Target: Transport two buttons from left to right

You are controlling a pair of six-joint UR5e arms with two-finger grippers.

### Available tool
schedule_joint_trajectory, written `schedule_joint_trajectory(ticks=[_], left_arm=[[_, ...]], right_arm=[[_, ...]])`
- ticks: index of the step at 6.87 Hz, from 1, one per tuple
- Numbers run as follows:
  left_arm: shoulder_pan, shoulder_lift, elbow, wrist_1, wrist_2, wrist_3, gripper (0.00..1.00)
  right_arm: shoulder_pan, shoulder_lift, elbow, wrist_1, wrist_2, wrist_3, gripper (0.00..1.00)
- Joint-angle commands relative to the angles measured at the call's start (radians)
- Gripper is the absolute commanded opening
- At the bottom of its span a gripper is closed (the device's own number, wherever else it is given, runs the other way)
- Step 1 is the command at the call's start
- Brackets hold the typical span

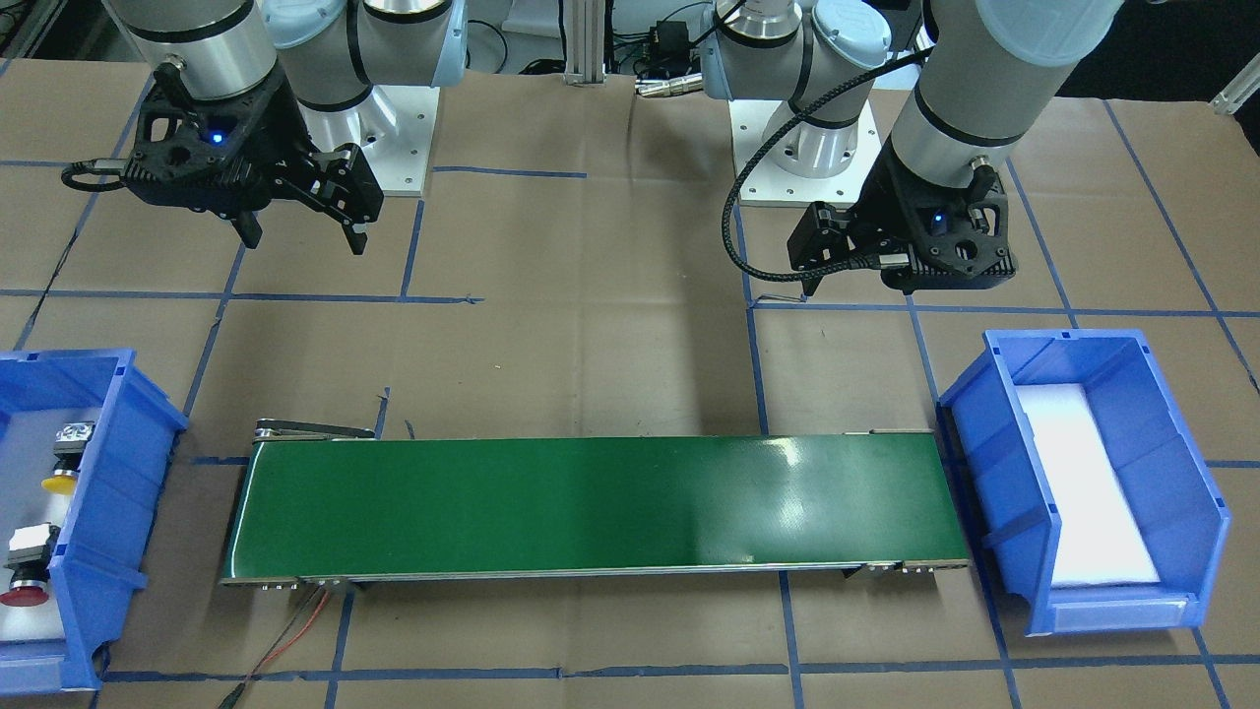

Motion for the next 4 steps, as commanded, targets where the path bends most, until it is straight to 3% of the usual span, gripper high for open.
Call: schedule_joint_trajectory(ticks=[1, 4], left_arm=[[0.002, 0.000, 0.000, 0.000, 0.000, 0.000, 1.00], [0.000, 0.000, 0.000, 0.000, 0.000, 0.000, 1.00]], right_arm=[[-0.001, -0.004, -0.001, 0.025, -0.002, -0.001, 1.00], [-0.001, -0.006, -0.003, 0.025, -0.008, -0.001, 1.00]])
